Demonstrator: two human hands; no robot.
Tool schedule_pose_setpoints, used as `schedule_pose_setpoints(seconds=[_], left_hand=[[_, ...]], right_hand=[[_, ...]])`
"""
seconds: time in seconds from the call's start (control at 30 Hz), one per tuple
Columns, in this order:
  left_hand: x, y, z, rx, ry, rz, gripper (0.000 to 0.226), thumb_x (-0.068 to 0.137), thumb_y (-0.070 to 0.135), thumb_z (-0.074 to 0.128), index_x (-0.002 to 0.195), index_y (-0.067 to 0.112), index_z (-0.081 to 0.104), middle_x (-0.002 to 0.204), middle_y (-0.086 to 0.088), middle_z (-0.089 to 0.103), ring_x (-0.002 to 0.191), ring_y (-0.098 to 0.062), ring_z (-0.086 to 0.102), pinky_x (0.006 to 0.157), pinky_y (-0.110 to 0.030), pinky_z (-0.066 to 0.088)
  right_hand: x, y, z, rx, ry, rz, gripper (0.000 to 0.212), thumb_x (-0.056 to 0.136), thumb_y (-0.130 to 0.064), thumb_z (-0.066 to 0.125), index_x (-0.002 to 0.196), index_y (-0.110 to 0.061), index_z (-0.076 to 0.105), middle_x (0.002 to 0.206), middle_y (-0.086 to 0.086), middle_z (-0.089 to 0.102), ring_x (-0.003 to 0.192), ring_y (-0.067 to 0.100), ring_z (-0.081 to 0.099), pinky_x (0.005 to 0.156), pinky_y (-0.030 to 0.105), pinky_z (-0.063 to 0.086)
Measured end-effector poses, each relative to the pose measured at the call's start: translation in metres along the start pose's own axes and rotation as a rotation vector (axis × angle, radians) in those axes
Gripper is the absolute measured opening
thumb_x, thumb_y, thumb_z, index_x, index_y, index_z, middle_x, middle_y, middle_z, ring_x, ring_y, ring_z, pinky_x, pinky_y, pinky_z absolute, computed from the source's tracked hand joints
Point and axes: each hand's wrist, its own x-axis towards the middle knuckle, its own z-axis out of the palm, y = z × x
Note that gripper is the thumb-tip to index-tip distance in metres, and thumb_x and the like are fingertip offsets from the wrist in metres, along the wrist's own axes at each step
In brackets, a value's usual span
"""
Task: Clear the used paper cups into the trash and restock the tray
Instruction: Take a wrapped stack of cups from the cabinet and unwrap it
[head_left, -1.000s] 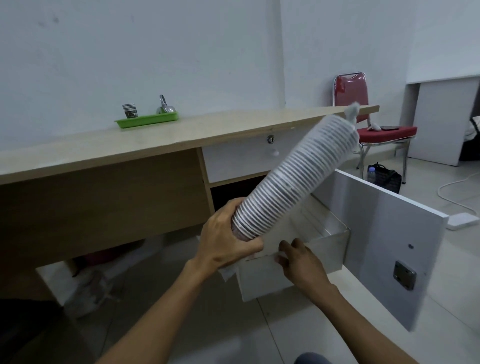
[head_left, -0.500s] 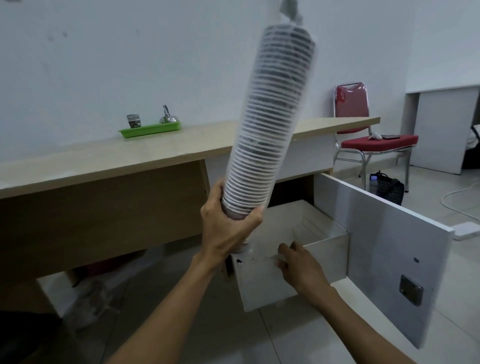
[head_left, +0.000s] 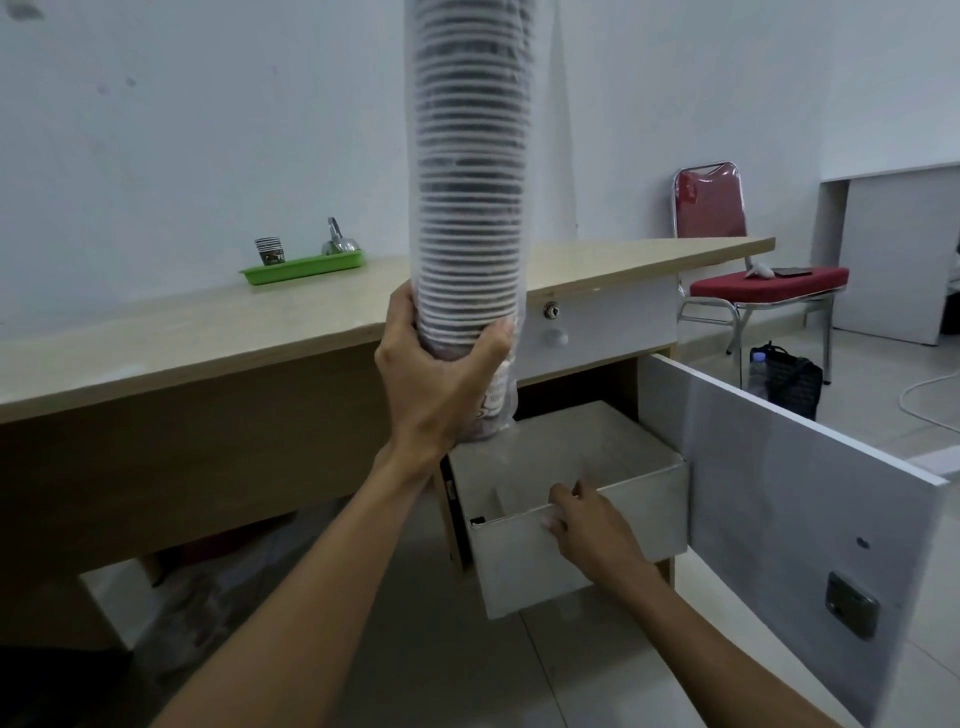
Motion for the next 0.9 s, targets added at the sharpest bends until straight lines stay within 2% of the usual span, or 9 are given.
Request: schedule_pose_setpoints(seconds=[0.17,0.37,0.53,0.77,0.9], left_hand=[[0.018,0.004,0.004,-0.031,0.047,-0.01,0.06,0.066,0.034,0.074,0.114,0.003,0.056,0.099,0.002,0.064,0.086,-0.002,0.065,0.067,-0.014,0.053],[0.032,0.007,0.004,-0.027,0.063,-0.013,0.061,0.066,0.038,0.074,0.113,0.004,0.057,0.1,-0.002,0.065,0.086,-0.005,0.065,0.068,-0.018,0.054],[0.035,0.001,0.003,-0.022,0.073,-0.034,0.059,0.066,0.038,0.074,0.112,0.006,0.058,0.1,-0.001,0.066,0.088,-0.008,0.066,0.07,-0.022,0.055],[0.037,-0.003,0.002,-0.051,0.079,-0.047,0.058,0.067,0.036,0.073,0.113,0.004,0.057,0.103,-0.005,0.066,0.091,-0.013,0.067,0.073,-0.027,0.057],[0.035,-0.006,0.002,-0.046,0.062,-0.039,0.06,0.067,0.038,0.073,0.114,0.004,0.055,0.104,-0.006,0.065,0.091,-0.014,0.067,0.071,-0.026,0.057]], right_hand=[[0.016,-0.005,0.003,0.008,-0.016,0.012,0.032,0.096,-0.028,0.046,0.123,-0.011,0.049,0.116,0.014,0.048,0.099,0.031,0.055,0.076,0.032,0.043],[0.031,-0.005,0.007,0.018,-0.056,0.02,0.032,0.097,-0.031,0.042,0.123,-0.012,0.049,0.113,0.015,0.048,0.097,0.03,0.054,0.066,0.029,0.035],[0.046,-0.007,0.008,0.028,-0.086,0.05,0.033,0.097,-0.031,0.043,0.124,-0.013,0.046,0.116,0.014,0.046,0.101,0.032,0.054,0.078,0.033,0.045],[0.068,-0.006,0.015,0.015,-0.095,0.056,0.039,0.096,-0.031,0.044,0.131,-0.014,0.043,0.123,0.016,0.044,0.104,0.033,0.053,0.081,0.035,0.046],[0.08,-0.006,0.017,0.086,-0.14,0.086,0.04,0.097,-0.031,0.043,0.133,-0.013,0.041,0.127,0.019,0.042,0.106,0.034,0.053,0.082,0.034,0.045]])
